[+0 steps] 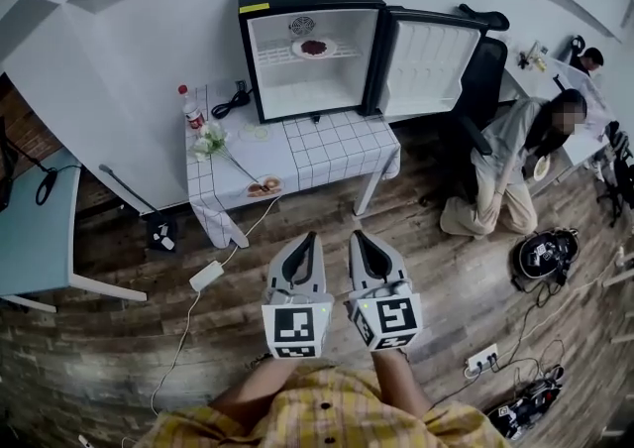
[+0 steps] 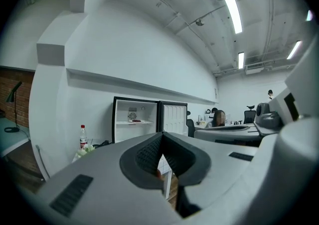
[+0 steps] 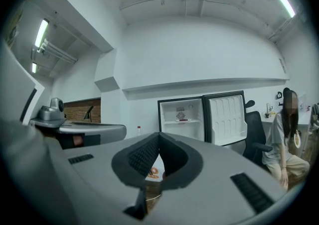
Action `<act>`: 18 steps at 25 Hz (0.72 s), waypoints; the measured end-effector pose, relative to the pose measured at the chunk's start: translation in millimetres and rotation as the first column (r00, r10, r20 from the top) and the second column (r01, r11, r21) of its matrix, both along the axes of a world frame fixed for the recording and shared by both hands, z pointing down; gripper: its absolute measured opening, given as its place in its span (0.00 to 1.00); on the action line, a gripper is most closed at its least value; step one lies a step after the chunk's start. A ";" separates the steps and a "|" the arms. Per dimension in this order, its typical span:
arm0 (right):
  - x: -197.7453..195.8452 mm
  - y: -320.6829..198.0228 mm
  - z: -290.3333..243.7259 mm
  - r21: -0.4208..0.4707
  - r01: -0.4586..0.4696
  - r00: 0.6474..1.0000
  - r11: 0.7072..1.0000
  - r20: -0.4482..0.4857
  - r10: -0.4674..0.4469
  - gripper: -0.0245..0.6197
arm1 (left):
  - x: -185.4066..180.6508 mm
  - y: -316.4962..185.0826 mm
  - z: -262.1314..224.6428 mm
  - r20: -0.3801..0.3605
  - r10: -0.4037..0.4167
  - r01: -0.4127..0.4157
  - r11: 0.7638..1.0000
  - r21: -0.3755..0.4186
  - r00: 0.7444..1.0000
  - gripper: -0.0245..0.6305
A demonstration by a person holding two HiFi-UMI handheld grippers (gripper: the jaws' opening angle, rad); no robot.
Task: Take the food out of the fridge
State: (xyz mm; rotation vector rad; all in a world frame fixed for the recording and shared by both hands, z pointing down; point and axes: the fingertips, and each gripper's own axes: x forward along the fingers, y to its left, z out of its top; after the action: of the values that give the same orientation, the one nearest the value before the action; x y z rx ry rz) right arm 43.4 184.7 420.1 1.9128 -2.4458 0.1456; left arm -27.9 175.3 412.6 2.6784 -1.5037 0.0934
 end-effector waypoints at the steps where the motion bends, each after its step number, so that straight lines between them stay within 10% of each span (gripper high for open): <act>1: -0.9 -12.7 -4.4 0.003 0.000 1.000 1.000 -0.004 0.000 0.05 | 0.2 -13.3 -3.1 0.002 0.003 -0.003 1.000 0.001 1.000 0.05; 18: -11.7 -169.0 -8.6 -0.026 -0.041 0.999 0.999 -0.031 0.040 0.05 | -12.8 -176.8 -9.8 0.004 0.022 -0.022 1.000 -0.004 1.000 0.05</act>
State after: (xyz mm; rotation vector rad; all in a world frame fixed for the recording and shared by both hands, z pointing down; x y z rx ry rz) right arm 31.7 15.6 411.5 1.9397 -2.3747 0.1479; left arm -40.7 -1.6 402.8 2.6933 -1.4741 0.1038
